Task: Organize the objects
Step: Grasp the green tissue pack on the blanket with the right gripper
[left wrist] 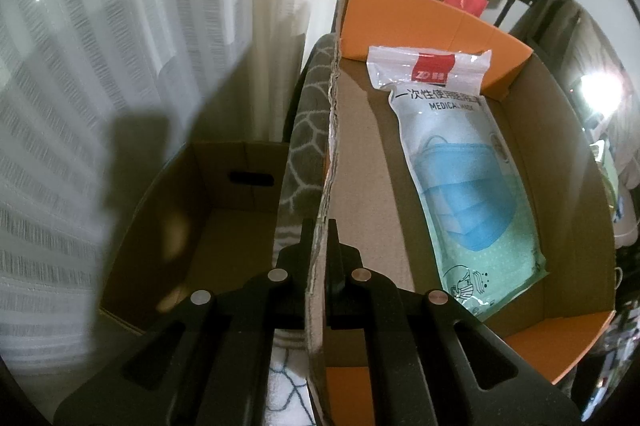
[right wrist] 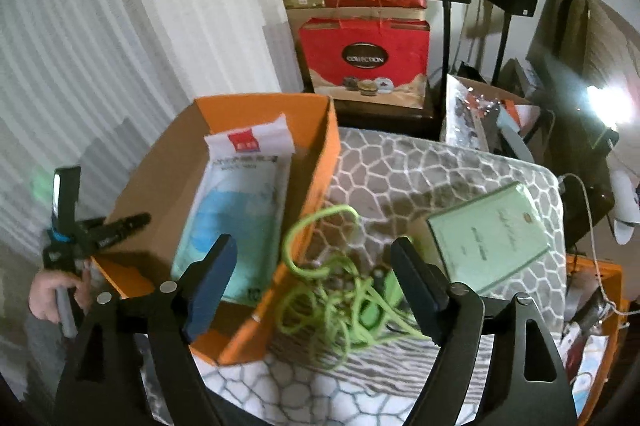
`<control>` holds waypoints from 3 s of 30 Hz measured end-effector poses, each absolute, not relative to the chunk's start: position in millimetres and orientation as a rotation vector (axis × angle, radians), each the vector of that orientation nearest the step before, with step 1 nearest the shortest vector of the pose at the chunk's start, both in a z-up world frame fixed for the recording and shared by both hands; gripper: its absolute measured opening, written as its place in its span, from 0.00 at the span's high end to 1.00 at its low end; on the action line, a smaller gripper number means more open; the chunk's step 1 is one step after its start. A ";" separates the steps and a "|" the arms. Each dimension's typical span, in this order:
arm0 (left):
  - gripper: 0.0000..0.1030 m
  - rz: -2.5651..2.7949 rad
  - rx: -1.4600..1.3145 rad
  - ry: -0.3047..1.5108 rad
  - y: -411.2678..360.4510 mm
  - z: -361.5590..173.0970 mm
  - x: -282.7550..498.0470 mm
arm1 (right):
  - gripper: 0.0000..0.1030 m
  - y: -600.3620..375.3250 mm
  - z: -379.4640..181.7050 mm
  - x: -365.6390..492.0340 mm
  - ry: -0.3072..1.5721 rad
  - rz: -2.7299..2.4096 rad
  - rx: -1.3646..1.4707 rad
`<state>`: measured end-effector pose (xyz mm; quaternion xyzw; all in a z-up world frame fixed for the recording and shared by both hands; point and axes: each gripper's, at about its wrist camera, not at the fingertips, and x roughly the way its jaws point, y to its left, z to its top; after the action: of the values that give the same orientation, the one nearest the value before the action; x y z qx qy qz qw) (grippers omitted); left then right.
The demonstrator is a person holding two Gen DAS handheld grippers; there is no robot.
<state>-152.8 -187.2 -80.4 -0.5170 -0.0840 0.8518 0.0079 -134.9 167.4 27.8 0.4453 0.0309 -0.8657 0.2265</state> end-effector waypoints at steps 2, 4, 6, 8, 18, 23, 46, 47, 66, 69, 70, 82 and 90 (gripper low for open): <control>0.97 2.663 -1.616 -0.263 -187.1 -80.4 -152.8 | 0.21 173.3 20.0 -131.8 0.098 -2.380 1.241; 0.97 2.663 -1.616 -0.261 -187.2 -80.5 -152.8 | 0.21 177.8 10.6 -130.3 0.104 -2.371 1.257; 0.97 2.663 -1.617 -0.260 -187.2 -80.5 -152.9 | 0.21 181.7 3.0 -128.9 0.100 -2.361 1.268; 0.97 2.663 -1.617 -0.260 -187.4 -80.6 -152.9 | 0.21 188.8 -4.9 -127.2 0.075 -2.350 1.284; 0.97 2.665 -1.617 -0.256 -187.5 -81.6 -152.3 | 0.17 244.9 1.9 -128.6 -0.094 -2.455 1.304; 0.97 2.666 -1.618 -0.256 -187.0 -81.6 -152.3 | 0.11 277.7 -2.4 -146.0 -0.282 -2.512 1.369; 0.97 2.668 -1.620 -0.250 -186.9 -82.2 -152.0 | 0.01 319.9 -54.7 -225.7 -0.991 -2.530 1.703; 0.97 2.668 -1.619 -0.251 -186.9 -82.2 -151.9 | 0.01 319.1 -56.3 -227.9 -0.995 -2.532 1.718; 0.97 2.664 -1.617 -0.265 -184.3 -80.9 -151.1 | 0.09 314.3 -69.3 -247.5 -0.873 -2.582 1.730; 0.97 2.665 -1.619 -0.263 -184.2 -80.9 -151.0 | 0.10 313.8 -64.4 -245.9 -0.848 -2.590 1.689; 0.97 2.664 -1.618 -0.262 -184.7 -81.2 -151.1 | 0.11 312.8 -61.0 -245.6 -0.824 -2.597 1.671; 0.97 2.662 -1.617 -0.266 -184.8 -81.3 -151.1 | 0.11 307.3 -7.1 -238.0 -0.679 -2.614 1.509; 0.97 2.663 -1.618 -0.264 -185.2 -81.3 -151.2 | 0.11 267.7 32.7 -224.1 -0.510 -2.562 1.407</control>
<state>-151.2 -185.2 -81.3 -0.5173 -0.0845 0.8516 0.0073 -224.1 267.7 32.7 0.4724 -0.1714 -0.8602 0.0869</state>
